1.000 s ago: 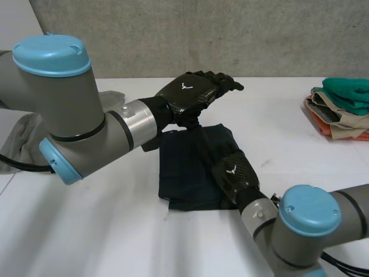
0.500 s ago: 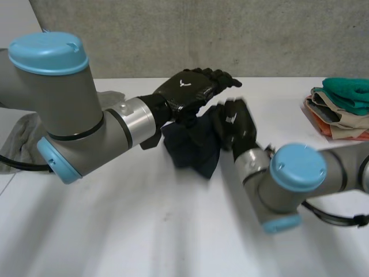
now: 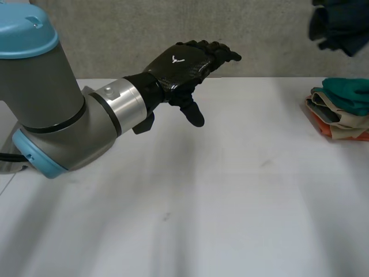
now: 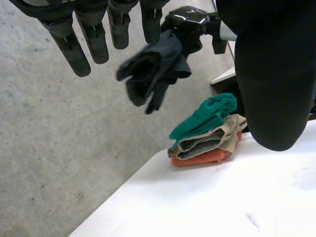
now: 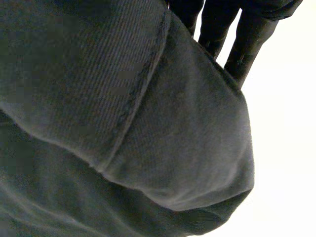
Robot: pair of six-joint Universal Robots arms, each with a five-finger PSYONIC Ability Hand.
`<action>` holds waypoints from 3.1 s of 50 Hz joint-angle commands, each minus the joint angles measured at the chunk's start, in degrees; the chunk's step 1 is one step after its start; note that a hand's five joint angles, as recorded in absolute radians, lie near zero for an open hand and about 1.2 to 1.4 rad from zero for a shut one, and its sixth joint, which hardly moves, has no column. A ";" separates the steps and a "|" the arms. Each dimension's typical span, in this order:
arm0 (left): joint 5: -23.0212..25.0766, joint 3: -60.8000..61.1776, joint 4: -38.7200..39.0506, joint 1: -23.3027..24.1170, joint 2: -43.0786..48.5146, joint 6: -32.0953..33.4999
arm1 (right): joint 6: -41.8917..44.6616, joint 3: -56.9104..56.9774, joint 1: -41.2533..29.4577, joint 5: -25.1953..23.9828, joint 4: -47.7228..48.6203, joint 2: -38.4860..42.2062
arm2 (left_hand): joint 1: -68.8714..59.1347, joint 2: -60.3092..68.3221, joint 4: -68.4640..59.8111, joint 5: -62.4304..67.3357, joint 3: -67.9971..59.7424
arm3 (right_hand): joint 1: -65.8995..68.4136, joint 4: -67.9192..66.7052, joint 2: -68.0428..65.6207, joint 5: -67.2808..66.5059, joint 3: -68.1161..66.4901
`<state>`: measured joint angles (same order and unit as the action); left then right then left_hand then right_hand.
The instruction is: Fold the laundry.
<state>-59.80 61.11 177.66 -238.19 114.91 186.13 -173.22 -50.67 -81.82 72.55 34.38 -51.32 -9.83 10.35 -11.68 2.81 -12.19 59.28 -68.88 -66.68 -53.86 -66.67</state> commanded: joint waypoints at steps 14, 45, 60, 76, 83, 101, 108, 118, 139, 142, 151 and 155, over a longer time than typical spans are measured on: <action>-0.23 1.91 -0.03 0.53 0.22 -0.06 | -9.16 2.86 14.14 -22.54 -4.76 20.56 | -1.40 0.87 0.46 -1.59 0.96 | 20.72 -11.12 -13.32 -16.14 -13.33; -0.23 1.30 0.32 4.48 -4.78 -1.11 | 20.70 -16.31 20.56 -0.50 -20.84 -13.02 | -1.40 0.87 0.46 -1.59 0.96 | -49.28 58.88 56.68 53.86 56.67; -17.16 -0.38 0.76 -4.01 -12.26 -3.67 | 16.07 -27.98 -4.65 -3.55 -6.69 -28.57 | -1.23 0.70 0.62 -1.75 1.13 | -49.28 58.88 56.68 53.86 56.67; -20.10 4.73 -0.74 -31.90 6.00 18.82 | 28.81 -47.33 -25.05 -4.26 -13.11 -22.08 | -0.22 -0.31 1.64 -2.76 2.14 | -49.28 58.88 56.68 53.86 56.67; -6.50 -3.00 0.14 -35.67 22.52 24.80 | 30.48 -50.93 -24.44 -2.59 -13.19 -20.84 | -1.05 0.53 0.80 -1.93 1.30 | -49.28 58.88 56.68 53.86 56.67; -1.72 -3.72 1.64 -35.86 27.99 25.34 | 30.40 -54.27 -24.35 -2.32 -12.40 -19.44 | -9.10 8.57 -7.25 6.12 -6.74 | -49.28 58.88 56.68 53.86 56.67; -1.81 -4.07 1.81 -35.51 29.22 25.25 | 30.31 -54.27 -24.27 -2.32 -12.49 -18.47 | -29.25 28.73 -27.40 26.27 -26.90 | -49.28 58.88 56.68 53.86 56.67; -3.92 -4.33 5.50 -34.45 29.05 24.90 | 30.40 -54.36 -24.27 -2.32 -12.49 -18.29 | -70.17 69.65 -68.32 67.19 -67.81 | -49.28 58.88 56.68 53.86 56.67; -16.84 13.94 1.81 -31.11 14.90 21.73 | 30.57 -54.89 -24.44 -2.32 -12.49 -18.29 | -21.24 20.72 -19.39 18.26 -18.89 | -49.28 58.88 56.68 53.86 56.67; -17.63 14.39 2.60 -31.20 15.51 21.73 | 30.66 -54.98 -24.62 -2.32 -12.49 -18.20 | -21.08 20.55 -19.22 18.09 -18.72 | -49.28 58.88 56.68 53.86 56.67; -17.90 12.63 4.71 -32.25 17.97 21.73 | 30.84 -55.24 -24.79 -2.32 -12.49 -18.03 | -21.41 20.89 -19.56 18.43 -19.05 | -49.28 58.88 56.68 53.86 56.67; -18.07 11.14 4.80 -32.34 19.82 21.82 | 30.84 -55.24 -24.70 -2.41 -12.49 -18.03 | -24.26 23.73 -22.40 21.28 -21.90 | -49.28 58.88 56.68 53.86 56.67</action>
<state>-77.89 74.36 182.03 -270.27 132.14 207.82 -142.39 -105.88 -106.62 70.22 21.88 -69.36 -28.92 29.01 -28.58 18.36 -29.41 13.02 -12.05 -12.14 -2.74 -12.17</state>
